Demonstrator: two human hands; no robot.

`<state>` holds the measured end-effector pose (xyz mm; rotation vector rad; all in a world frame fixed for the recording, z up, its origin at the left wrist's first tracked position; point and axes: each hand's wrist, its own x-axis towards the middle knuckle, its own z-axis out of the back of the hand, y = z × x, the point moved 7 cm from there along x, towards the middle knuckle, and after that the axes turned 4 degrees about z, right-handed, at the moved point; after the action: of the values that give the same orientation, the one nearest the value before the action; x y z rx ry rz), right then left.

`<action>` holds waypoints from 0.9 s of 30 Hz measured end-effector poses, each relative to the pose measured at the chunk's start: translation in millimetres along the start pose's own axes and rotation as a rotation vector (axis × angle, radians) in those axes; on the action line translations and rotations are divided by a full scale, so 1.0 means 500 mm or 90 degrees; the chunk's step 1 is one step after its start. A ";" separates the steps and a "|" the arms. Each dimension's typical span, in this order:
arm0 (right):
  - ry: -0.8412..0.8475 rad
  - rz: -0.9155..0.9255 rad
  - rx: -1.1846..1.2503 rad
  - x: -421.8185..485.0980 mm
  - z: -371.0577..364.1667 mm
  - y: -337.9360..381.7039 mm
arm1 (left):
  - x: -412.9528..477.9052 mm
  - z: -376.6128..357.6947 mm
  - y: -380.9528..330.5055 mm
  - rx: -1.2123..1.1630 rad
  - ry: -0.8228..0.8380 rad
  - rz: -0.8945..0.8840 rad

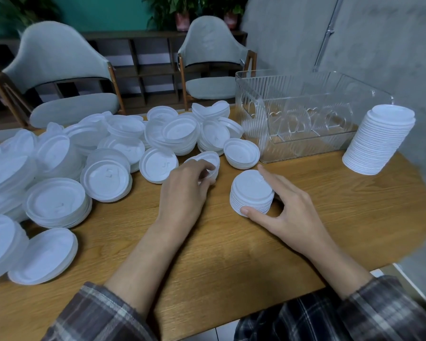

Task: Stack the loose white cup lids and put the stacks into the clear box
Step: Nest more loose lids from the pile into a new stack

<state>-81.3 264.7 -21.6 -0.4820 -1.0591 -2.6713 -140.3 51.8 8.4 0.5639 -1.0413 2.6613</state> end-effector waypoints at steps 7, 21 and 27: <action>-0.001 0.005 0.005 0.000 0.001 0.002 | -0.004 0.029 -0.021 -0.292 -0.079 0.082; -0.007 0.013 0.031 0.003 0.001 0.002 | -0.030 -0.063 -0.039 -0.352 0.197 0.113; -0.005 0.023 0.042 0.002 0.000 0.003 | -0.034 -0.063 -0.043 -0.296 0.162 0.059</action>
<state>-81.6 263.4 -20.3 -0.4942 -1.1262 -2.5961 -126.2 88.1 -7.3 0.0816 -1.5610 2.3537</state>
